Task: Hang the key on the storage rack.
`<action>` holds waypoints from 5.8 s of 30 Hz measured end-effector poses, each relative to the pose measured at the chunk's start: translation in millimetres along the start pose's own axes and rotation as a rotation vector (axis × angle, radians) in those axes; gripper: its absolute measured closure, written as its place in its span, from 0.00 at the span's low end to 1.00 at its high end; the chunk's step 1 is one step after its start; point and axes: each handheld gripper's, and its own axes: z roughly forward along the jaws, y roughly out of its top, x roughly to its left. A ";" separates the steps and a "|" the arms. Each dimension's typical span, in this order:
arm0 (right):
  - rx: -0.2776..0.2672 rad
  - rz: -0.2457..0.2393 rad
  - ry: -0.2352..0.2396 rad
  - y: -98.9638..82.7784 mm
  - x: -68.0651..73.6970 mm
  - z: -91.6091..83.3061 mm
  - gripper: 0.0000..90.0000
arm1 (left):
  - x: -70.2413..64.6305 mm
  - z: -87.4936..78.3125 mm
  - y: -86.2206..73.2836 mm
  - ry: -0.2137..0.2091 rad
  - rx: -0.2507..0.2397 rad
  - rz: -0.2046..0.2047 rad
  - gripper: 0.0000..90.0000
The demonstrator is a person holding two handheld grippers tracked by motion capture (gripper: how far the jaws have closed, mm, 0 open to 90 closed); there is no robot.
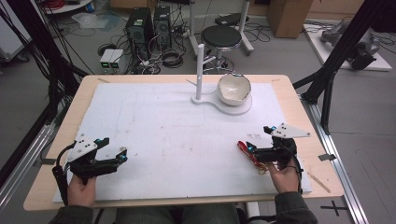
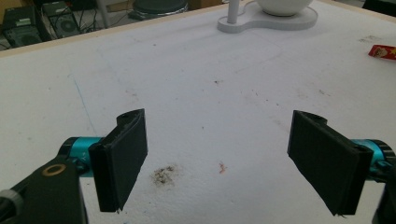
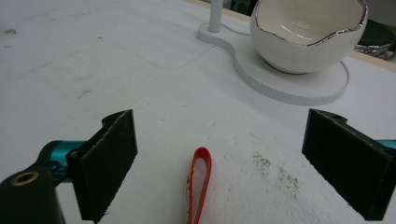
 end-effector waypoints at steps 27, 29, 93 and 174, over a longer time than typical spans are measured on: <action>0.055 -0.014 -0.016 10.3 -2.3 -8.9 0.11 | -0.7 1.4 1.0 -0.005 0.000 0.008 0.23; 0.071 -0.007 -0.018 13.6 -5.1 -10.2 0.12 | -0.9 2.0 1.3 -0.007 -0.002 0.013 0.23; 0.568 0.036 0.109 -16.4 -1.6 42.3 0.78 | -2.4 3.4 1.0 -0.012 0.010 0.023 0.23; 0.153 0.049 0.115 76.8 0.2 14.2 0.96 | -4.3 -0.4 1.5 -0.009 0.007 0.038 0.23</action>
